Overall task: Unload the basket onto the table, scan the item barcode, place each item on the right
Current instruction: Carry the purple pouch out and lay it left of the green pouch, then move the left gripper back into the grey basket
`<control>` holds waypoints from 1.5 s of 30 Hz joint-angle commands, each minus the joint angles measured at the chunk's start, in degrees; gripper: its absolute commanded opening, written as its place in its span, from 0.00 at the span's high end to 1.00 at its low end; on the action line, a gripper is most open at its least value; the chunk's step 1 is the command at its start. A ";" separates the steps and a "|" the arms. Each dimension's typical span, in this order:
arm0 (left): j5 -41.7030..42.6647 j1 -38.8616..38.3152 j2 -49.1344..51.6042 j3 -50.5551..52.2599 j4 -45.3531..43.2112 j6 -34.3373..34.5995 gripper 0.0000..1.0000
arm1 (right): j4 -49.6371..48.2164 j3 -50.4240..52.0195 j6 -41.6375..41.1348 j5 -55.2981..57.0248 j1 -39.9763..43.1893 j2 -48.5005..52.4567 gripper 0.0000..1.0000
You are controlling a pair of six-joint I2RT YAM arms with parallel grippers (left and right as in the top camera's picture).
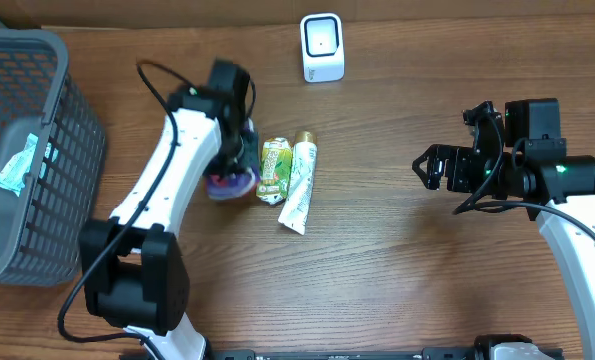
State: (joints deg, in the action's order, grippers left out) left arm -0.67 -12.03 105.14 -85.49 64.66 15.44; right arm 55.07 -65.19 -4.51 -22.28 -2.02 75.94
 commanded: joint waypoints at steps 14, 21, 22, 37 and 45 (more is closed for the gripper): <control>4.48 -0.33 -1.53 -11.72 9.16 -3.48 0.16 | -0.57 -0.11 -0.13 -0.35 -0.22 -0.04 0.00; -1.03 1.25 -3.78 -40.09 20.57 -2.69 0.12 | -1.03 -0.11 -0.15 -0.37 -0.22 -0.04 0.00; -2.56 1.81 -4.07 -43.87 21.46 -2.54 0.12 | -1.01 -0.11 -0.13 -0.37 -0.22 -0.04 0.00; -5.62 34.49 -5.25 -60.85 21.97 0.57 0.08 | -1.01 -0.11 -0.13 -0.55 -0.22 -0.04 0.00; -0.90 49.83 0.37 -60.83 17.16 5.53 0.10 | -0.96 -0.11 -0.15 -0.57 -0.22 -0.04 0.00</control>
State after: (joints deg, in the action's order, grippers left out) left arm -3.42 34.65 102.45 -145.99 83.00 17.34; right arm 54.46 -65.14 -4.51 -22.31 -2.02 75.94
